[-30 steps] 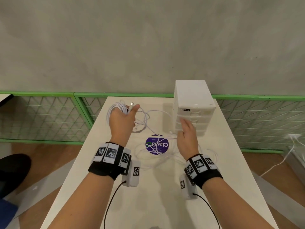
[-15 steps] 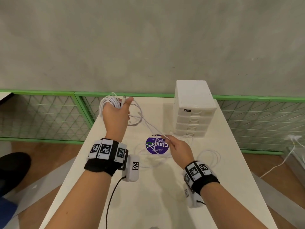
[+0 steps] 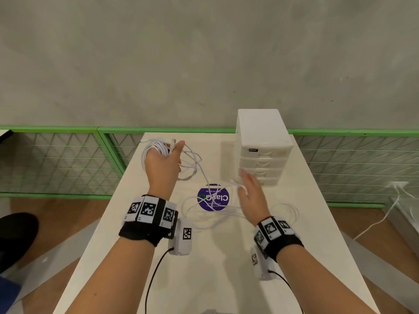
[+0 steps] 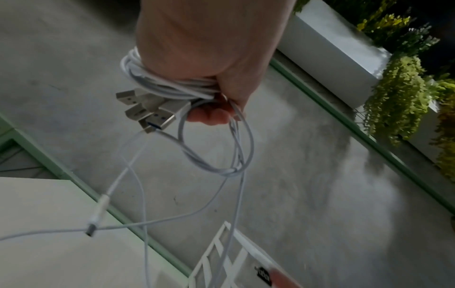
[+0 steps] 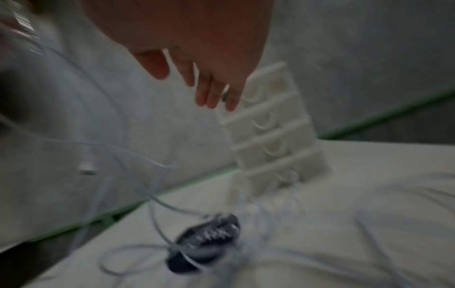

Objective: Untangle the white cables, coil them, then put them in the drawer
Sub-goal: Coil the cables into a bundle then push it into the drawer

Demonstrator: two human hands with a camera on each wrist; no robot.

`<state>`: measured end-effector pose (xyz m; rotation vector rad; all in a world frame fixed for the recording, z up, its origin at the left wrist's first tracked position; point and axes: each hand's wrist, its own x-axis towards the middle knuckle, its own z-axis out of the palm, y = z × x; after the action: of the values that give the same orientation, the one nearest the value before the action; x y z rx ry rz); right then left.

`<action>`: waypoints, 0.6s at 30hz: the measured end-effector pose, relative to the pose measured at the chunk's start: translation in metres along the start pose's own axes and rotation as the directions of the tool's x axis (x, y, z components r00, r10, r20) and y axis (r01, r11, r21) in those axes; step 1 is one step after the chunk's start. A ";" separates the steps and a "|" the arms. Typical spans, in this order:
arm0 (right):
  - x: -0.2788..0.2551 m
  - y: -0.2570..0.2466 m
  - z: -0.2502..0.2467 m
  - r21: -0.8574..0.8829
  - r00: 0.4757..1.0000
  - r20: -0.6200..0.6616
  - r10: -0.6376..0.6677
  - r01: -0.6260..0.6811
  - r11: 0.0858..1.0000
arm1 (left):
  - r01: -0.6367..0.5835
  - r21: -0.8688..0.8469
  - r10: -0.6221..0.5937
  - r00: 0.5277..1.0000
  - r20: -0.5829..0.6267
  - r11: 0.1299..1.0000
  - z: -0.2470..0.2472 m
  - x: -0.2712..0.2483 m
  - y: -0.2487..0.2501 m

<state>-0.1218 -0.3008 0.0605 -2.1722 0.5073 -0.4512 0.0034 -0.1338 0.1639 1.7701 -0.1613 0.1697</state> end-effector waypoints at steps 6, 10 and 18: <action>0.009 -0.069 0.019 0.272 0.968 0.208 -0.141 0.081 0.959 | -0.010 0.059 0.004 0.995 0.098 0.998 0.010 -0.014 0.001; 0.015 -0.038 0.022 0.262 0.993 0.114 0.005 -0.035 0.965 | 0.007 0.046 -0.010 0.998 0.070 0.999 -0.003 -0.008 0.001; 0.006 0.028 0.012 -0.125 0.967 0.173 0.185 -0.165 0.978 | 0.038 0.123 -0.051 0.993 0.104 0.992 -0.006 -0.011 -0.006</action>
<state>-0.1162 -0.3122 0.0317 -2.2228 0.6271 -0.1272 -0.0068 -0.1264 0.1575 1.9026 -0.1919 0.0526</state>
